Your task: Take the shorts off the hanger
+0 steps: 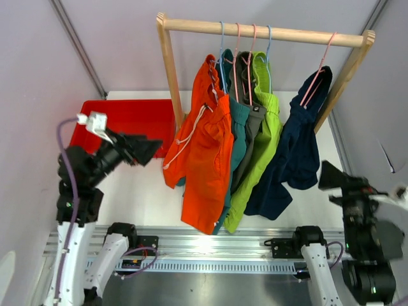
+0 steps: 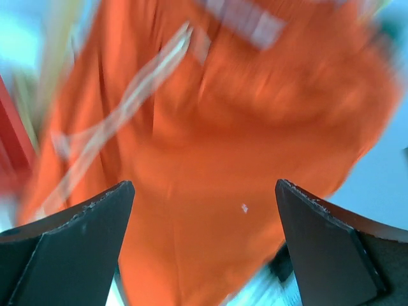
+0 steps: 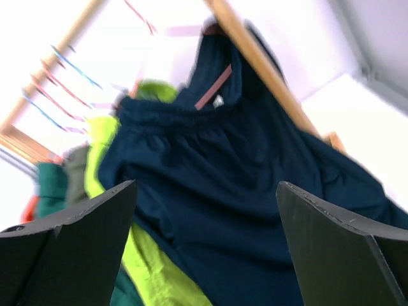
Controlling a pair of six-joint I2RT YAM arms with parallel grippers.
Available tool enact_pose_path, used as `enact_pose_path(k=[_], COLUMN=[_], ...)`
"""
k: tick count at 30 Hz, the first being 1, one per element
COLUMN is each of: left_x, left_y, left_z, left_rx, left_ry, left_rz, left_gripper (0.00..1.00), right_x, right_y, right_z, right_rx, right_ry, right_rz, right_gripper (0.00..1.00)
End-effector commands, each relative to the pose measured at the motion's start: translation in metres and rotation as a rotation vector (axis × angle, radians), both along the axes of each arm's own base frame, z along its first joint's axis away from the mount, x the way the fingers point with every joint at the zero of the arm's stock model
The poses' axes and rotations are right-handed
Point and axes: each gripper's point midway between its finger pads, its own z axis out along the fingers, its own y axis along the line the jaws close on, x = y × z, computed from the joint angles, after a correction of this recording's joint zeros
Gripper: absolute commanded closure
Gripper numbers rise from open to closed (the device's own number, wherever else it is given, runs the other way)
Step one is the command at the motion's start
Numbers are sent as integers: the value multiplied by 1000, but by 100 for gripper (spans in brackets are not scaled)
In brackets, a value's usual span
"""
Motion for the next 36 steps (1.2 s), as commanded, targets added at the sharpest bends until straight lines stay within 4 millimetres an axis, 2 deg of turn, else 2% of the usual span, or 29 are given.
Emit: enact_pose_path(k=[1, 2, 4, 5, 6, 7, 8, 10, 11, 12, 13, 14, 15, 18, 19, 21, 23, 24, 25, 26, 27, 28, 29, 30, 31, 32, 33, 35, 36], left_x=[23, 26, 36, 50, 51, 58, 64, 72, 72, 73, 73, 74, 72, 69, 68, 60, 55, 53, 47, 45, 41, 38, 37, 36, 31, 30, 29, 25, 24], left_y=[12, 15, 24, 20, 20, 19, 10, 10, 6, 2, -1, -4, -4, -3, -2, 4, 11, 14, 18, 23, 29, 30, 35, 38, 42, 46, 47, 48, 46], left_z=[68, 87, 106, 99, 107, 102, 94, 84, 82, 78, 76, 68, 66, 49, 44, 21, -1, -12, -23, -37, -45, -50, -53, -65, -67, -70, -80, -79, -77], left_rx=[58, 64, 105, 136, 159, 182, 205, 246, 250, 246, 241, 241, 239, 253, 262, 297, 333, 346, 356, 381, 393, 400, 410, 429, 439, 447, 461, 450, 444], left_ry=[-126, -148, -158, -129, -140, -126, -104, -98, -100, -101, -100, -91, -95, -75, -65, -33, -8, 4, 10, 32, 41, 49, 55, 73, 70, 69, 83, 71, 65], left_rz=[123, 157, 248, 246, 268, 287, 276, 308, 292, 279, 268, 261, 259, 257, 258, 267, 282, 289, 294, 308, 326, 324, 345, 351, 357, 371, 369, 370, 356], left_gripper=[1, 1, 1, 1, 1, 1, 1, 1, 1, 1, 1, 1, 1, 1, 1, 1, 1, 1, 1, 1, 1, 1, 1, 1, 1, 1, 1, 1, 1], right_x=[46, 50, 51, 54, 55, 55, 56, 58, 46, 57, 58, 50, 61, 68, 89, 93, 120, 123, 142, 138, 158, 167, 164, 183, 188, 191, 193, 193, 189], right_y=[23, 28, 33, 42, 45, 49, 56, 65, 69, 70, 72, 80, 84, 100, 103, 111, 115, 130, 132, 157, 156, 158, 170, 139, 131, 123, 100, 88, 82], right_z=[-28, -24, -9, 8, 20, 34, 64, 95, 125, 134, 144, 166, 171, 198, 197, 214, 219, 220, 228, 231, 237, 238, 238, 220, 225, 218, 210, 187, 188], right_rx=[-43, -51, -92, -121, -157, -171, -185, -189, -203, -195, -195, -214, -205, -161, -131, -91, -102, -113, -119, -216, -234, -273, -340, -351, -353, -371, -364, -386, -354], right_ry=[147, 127, 84, 40, 11, -16, -55, -97, -159, -154, -176, -246, -248, -315, -290, -334, -331, -322, -286, -299, -232, -192, -167, -24, -1, 42, 99, 159, 145], right_rz=[119, 146, 173, 218, 238, 259, 294, 339, 355, 363, 375, 419, 448, 564, 593, 661, 671, 714, 673, 711, 608, 545, 512, 297, 212, 148, 12, -67, -108], right_gripper=[1, 1, 1, 0, 1, 0, 0, 1, 2, 2, 1, 1, 1, 4, 7, 14, 16, 18, 18, 18, 17, 16, 14, 12, 12, 12, 13, 14, 16])
